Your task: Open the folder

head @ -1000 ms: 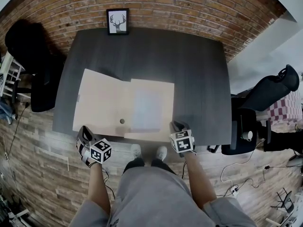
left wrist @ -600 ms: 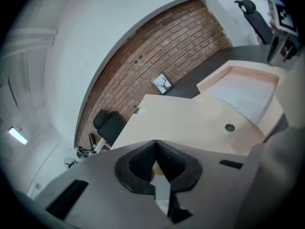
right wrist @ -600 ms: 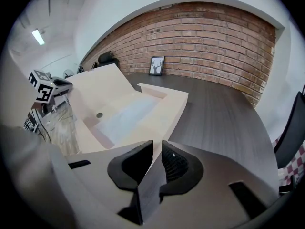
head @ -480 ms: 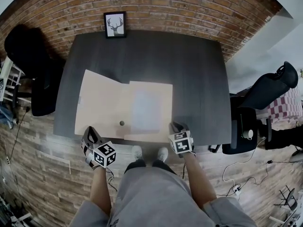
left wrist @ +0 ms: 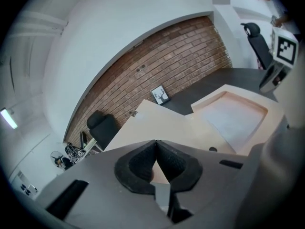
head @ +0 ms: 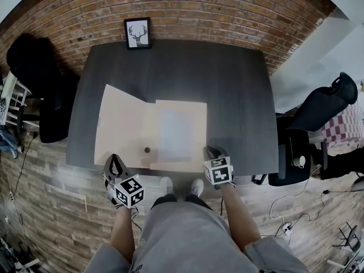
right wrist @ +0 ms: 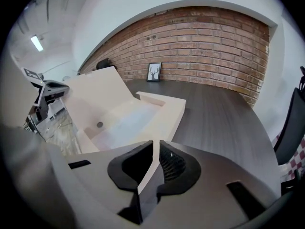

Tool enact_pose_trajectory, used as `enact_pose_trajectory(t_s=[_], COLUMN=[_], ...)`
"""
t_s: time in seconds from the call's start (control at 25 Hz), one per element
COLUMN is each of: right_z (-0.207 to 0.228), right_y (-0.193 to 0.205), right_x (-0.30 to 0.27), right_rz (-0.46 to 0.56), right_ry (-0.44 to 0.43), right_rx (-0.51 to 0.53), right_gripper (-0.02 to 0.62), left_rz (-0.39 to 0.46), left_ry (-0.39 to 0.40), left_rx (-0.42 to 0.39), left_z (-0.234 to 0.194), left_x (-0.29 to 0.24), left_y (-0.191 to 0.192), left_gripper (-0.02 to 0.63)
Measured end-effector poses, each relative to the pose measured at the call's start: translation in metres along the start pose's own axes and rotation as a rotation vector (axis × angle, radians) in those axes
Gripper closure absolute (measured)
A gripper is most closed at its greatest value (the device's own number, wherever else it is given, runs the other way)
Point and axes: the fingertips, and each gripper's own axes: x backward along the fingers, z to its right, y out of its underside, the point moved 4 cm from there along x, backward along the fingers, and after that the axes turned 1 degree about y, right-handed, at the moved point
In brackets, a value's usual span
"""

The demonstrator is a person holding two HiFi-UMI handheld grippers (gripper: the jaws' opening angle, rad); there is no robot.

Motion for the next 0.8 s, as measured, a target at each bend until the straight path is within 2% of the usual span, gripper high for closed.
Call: enact_pose_trajectory(t_s=[0.32,0.52,0.8], right_z=[-0.003,-0.007,-0.014], right_y=[-0.057,-0.091,-0.131], right_x=[0.035,0.065,0.104], right_rz=[0.182,0.302,0.437], right_ry=[0.021,0.023,0.026], right_rx=[-0.006,-0.016,-0.001], right_gripper=[0.574,0.575,0.586], left_rz=[0.083,0.184,0.330], left_ry=[0.041,0.078,0.180], left_rx=[0.054,0.101,0.167], left_z=[0.004,0.003,0.009], left_x=[0.014,0.035,0.063], left_y=[-0.034,-0.075,-0.135], left_gripper=[0.603,0.603,0.603])
